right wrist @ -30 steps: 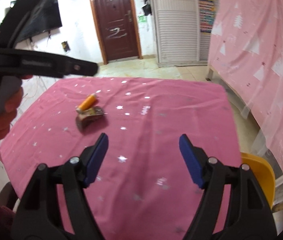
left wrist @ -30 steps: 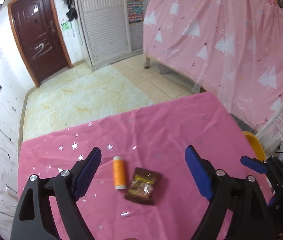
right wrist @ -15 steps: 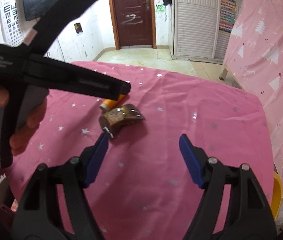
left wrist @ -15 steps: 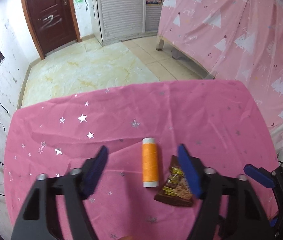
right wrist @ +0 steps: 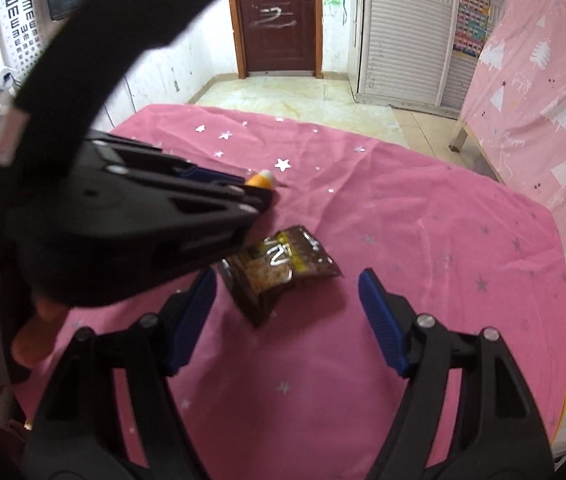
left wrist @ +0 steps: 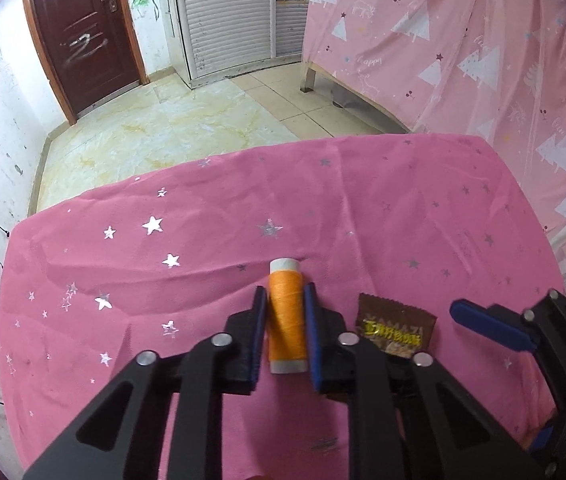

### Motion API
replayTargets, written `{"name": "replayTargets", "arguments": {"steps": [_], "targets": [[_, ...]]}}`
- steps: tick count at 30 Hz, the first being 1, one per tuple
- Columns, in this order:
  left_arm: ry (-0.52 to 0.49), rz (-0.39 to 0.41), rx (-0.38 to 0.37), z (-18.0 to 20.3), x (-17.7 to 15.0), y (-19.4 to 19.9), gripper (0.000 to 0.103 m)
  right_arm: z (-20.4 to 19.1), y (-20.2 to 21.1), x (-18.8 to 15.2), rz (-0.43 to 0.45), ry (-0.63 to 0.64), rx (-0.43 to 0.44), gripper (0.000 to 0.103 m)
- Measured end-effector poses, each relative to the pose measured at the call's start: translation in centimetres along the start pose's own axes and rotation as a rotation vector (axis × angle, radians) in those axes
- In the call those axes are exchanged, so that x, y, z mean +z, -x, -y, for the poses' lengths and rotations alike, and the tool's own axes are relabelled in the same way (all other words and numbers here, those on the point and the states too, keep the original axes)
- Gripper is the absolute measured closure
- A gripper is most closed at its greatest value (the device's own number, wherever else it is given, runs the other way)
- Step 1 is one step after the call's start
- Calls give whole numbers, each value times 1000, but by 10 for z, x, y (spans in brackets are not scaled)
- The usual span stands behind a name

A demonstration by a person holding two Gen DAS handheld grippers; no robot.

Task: Collect trash
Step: 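Grasp the orange thread spool with the left tool while the right tool grasps the brown snack packet, then carry the spool and snack packet to the bucket and release them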

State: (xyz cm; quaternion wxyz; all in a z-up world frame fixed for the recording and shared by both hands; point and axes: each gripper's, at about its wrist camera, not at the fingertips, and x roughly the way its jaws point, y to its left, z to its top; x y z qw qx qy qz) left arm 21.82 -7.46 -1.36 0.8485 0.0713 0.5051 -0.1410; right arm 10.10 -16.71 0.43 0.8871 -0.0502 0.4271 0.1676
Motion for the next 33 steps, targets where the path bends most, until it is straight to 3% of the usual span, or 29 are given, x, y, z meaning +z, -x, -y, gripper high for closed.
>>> {"name": "replayTargets", "arguments": {"steps": [2,14,15,17,19,33], "targets": [[15,4,-6,-9,-1,0,91,-5,-6,3,-14,3,-5,23],[61,30,-24,-32,-4,3,92,-12,-26,15,-67,31,-45,23],[63,33,-25,-32,-4,3,92,-13,-27,16,-69,28,-43,24],[66,37,-27,-33,-5,3,92,-13,-28,17,-67,22,-25,35],[69,46,-23,-33,-6,4,91,-15,-27,17,-64,21,-33,37],[67,93,-22,-31,-11,29,91,-1,0,10,10,-44,-64,38]]}}
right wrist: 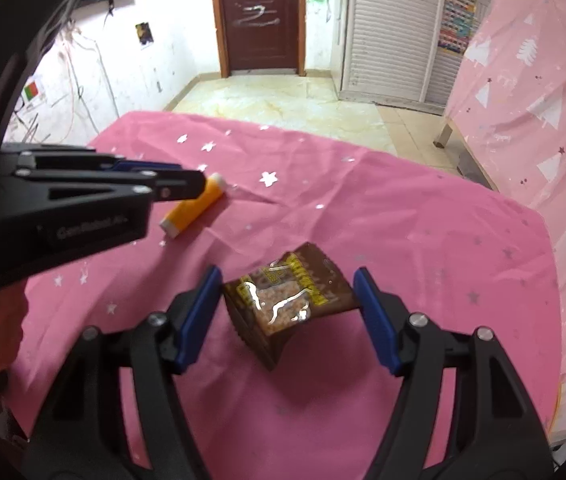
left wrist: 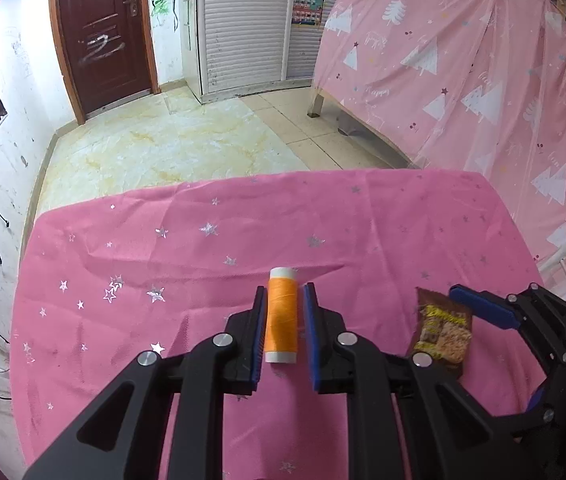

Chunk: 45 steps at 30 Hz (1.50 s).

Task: Collect trash
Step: 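Carry the spool and snack packet to the bucket and release them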

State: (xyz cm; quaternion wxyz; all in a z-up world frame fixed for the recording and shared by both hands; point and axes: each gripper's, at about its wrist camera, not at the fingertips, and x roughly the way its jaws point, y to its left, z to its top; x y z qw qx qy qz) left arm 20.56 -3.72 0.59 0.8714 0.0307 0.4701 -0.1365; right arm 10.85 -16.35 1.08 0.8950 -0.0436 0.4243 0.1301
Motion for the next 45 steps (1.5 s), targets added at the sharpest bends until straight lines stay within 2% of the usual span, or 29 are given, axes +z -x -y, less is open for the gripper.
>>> {"name": "replayTargets", "arguments": {"steps": [6,16,20,25,30,36,45], "targets": [[-3,-24,43,3,4,-2,91,21,13,-6,30,-51,-6,38],[18,-110,28,4,7,-28,91,39,22,-14,58,-88,-13,38],[6,-102,41,8,7,-30,93,47,26,-18,70,-103,-18,37],[17,-96,7,14,6,-27,93,63,33,-24,91,-138,-35,37],[-6,-75,13,26,7,-17,93,79,42,-30,116,-170,-53,37],[-65,-30,1,64,11,5,93,108,58,-44,148,-229,-79,37],[-157,-15,-53,139,11,17,93,154,92,-75,179,-308,-139,37]]}}
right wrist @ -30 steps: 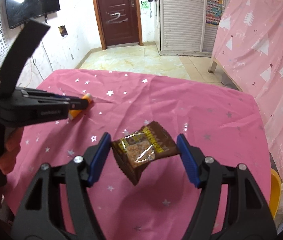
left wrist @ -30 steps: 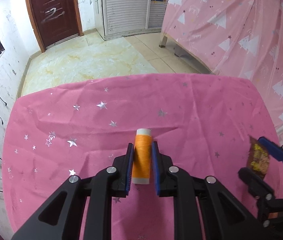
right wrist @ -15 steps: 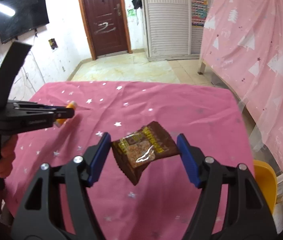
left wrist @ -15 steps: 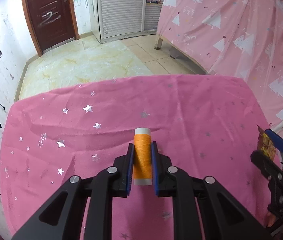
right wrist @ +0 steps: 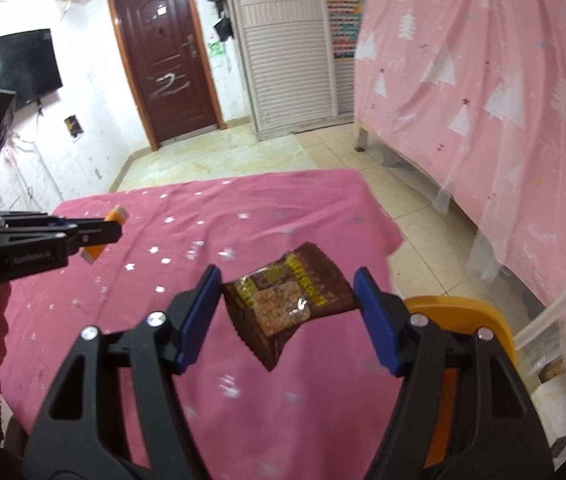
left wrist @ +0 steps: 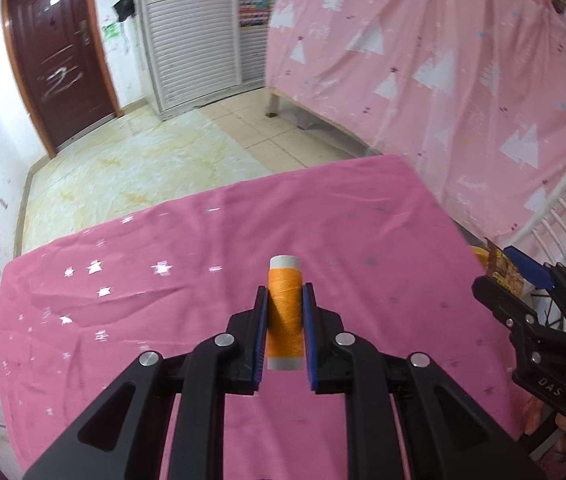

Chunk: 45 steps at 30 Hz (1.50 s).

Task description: Collect trash

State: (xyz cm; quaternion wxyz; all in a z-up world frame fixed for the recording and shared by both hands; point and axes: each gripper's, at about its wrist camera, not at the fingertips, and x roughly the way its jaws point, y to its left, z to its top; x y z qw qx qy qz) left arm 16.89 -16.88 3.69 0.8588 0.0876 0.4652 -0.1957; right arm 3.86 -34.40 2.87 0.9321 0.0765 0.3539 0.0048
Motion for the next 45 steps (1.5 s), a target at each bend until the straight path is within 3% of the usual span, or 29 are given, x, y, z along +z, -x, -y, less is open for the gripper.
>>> {"name": "replayTargets", "arguments": {"steps": [8,17,27,36,39,42,44,45], "targets": [[-80,10,-72,75,4,8,93,64,31,-13,53,-106,-53,37],[-111,3,-223,159,6,-1,93,129,37,-41,53,-213,-110,37],[-159,-43,-220,219,4,-33,93,167,21,-65,26,-293,-109,37],[-169,-68,-232,237,1,-56,93,186,13,-73,-13,-343,-92,36],[-163,-72,-230,236,0,-60,91,185,13,-74,-17,-347,-93,31],[-156,-73,-226,232,-1,-62,84,183,12,-75,-17,-342,-98,31],[-149,-76,-228,230,-1,-64,57,182,11,-74,-17,-340,-98,31],[-145,-74,-225,229,0,-64,50,182,11,-74,-17,-339,-99,31]]}}
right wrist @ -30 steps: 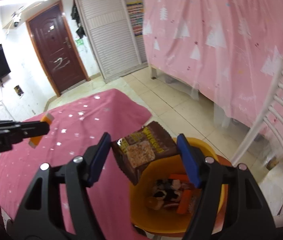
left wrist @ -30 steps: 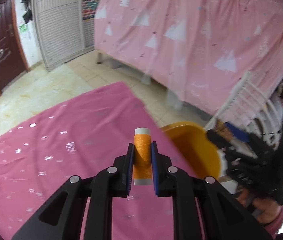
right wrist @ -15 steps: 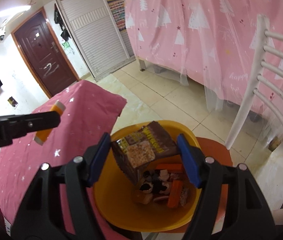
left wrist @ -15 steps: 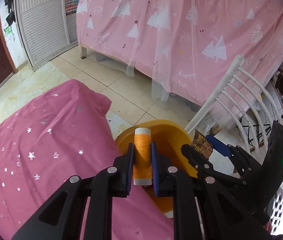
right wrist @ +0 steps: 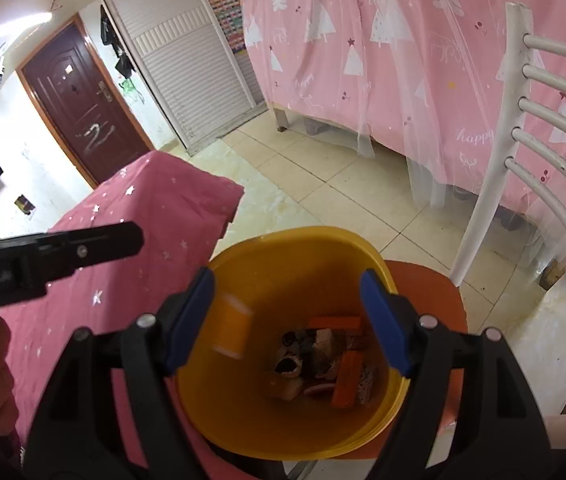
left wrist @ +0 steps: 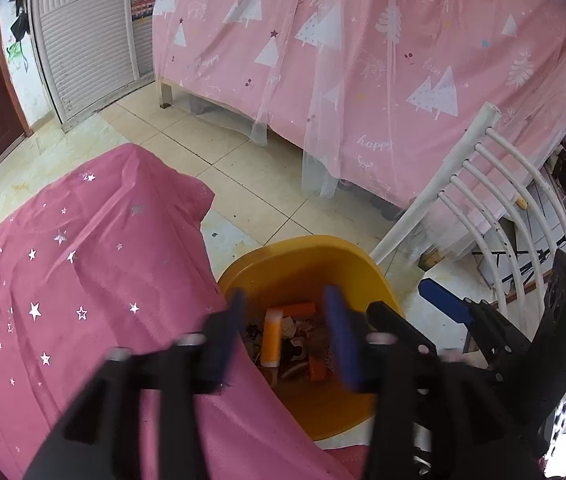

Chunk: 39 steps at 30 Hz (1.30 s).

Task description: Collect trash

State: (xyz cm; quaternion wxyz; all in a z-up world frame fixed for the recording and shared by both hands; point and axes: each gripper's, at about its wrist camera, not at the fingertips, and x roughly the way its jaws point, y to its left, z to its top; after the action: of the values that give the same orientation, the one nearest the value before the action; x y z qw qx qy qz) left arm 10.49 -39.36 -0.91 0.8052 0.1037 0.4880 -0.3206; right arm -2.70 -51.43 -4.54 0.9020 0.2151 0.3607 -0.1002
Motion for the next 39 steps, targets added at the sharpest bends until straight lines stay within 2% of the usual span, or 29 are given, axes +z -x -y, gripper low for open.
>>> {"name": "replayTargets", "arguments": {"steps": [1,3,7,11,17,25,30,39], "targets": [[3,4,2,-2,0,1,43,0,0,-1,0,1,0,31],[9,11,4,-6,-1,2,39,0,0,-1,1,-1,-2,29],[30,35,1,-17,-3,8,28,-1,2,0,25,3,-16,7],[47,70,-11,-30,-6,15,18,-9,-1,-2,39,39,-43,6],[75,138,35,-61,-15,31,8,-21,2,-3,57,71,-72,6],[122,249,121,-108,-35,65,8,-54,24,-3,112,131,-61,6],[121,325,185,-131,-55,99,8,-85,39,-4,140,171,-20,6],[185,410,240,-175,-94,149,8,-148,45,-14,137,280,22,6]]}}
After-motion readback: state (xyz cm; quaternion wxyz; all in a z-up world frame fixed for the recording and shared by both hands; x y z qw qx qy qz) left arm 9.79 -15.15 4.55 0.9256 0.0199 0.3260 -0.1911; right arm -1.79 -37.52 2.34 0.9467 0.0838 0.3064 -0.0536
